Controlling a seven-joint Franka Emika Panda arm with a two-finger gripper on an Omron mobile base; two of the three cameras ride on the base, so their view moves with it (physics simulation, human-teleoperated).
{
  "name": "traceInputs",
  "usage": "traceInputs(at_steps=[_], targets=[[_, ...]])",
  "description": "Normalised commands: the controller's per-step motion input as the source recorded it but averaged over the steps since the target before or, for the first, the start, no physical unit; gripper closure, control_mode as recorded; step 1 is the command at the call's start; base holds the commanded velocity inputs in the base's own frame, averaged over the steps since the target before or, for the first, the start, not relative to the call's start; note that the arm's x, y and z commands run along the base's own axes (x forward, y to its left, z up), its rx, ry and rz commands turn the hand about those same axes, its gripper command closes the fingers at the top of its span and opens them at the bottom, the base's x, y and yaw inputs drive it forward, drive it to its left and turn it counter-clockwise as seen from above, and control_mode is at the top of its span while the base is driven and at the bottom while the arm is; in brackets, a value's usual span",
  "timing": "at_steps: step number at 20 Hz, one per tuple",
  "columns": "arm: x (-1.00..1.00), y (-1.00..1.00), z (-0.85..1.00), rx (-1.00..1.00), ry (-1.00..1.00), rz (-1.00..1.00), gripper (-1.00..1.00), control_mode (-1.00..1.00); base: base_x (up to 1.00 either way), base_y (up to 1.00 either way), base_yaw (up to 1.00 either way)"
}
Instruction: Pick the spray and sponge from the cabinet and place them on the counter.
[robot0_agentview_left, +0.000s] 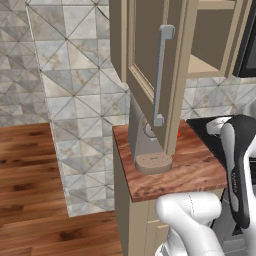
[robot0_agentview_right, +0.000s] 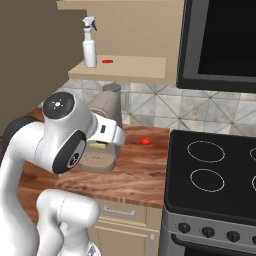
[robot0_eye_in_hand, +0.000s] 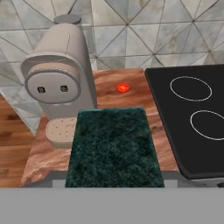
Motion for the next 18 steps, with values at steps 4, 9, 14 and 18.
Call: traceInputs(at_steps=[4,9,14,18], targets=[[0.1,0.0,-0.17,0.0,0.0,0.0,1.0,-1.0,0.0,0.0,0.0],[0.16,0.0,-0.16,0.0,-0.05,0.0,1.0,-1.0,0.0,0.0,0.0],[0.2,-0.05,-0.24,0.0,-0.02,0.0,1.0,-1.0,0.0,0.0,0.0],[0.24,-0.09,-0.22,0.0,0.0,0.0,1.0,-1.0,0.0,0.0,0.0]])
